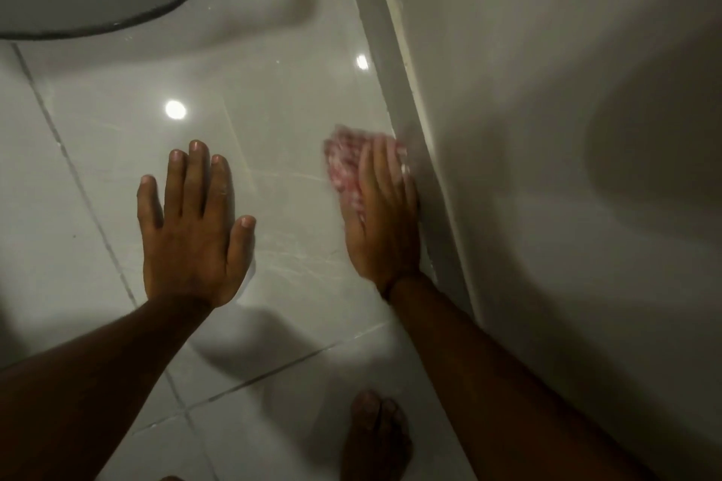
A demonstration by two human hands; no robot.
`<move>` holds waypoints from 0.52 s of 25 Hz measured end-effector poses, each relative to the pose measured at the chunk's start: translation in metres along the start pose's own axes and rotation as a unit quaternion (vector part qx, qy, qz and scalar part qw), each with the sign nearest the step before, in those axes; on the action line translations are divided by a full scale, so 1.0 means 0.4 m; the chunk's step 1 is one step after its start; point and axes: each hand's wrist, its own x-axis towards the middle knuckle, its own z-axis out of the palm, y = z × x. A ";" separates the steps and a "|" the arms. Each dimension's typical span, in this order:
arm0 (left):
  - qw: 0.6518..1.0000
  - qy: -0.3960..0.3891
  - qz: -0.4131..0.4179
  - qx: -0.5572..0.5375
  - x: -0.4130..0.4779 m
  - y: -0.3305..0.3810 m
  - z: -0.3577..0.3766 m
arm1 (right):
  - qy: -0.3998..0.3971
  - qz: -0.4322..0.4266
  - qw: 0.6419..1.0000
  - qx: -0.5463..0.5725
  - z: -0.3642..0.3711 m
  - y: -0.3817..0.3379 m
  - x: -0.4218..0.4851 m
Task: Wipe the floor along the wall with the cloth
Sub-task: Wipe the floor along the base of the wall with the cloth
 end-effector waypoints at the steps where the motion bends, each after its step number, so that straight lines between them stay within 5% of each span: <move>1: 1.000 0.000 -0.001 -0.001 0.000 -0.001 0.001 | 0.008 -0.009 1.000 0.007 -0.006 -0.036 0.106; 6: 1.000 -0.009 -0.004 0.000 0.000 -0.005 0.005 | 0.010 -0.009 0.999 -0.044 -0.024 -0.138 0.374; 13: 1.000 -0.009 -0.001 -0.004 0.001 -0.005 0.007 | 0.008 0.000 0.999 -0.051 0.013 0.014 -0.019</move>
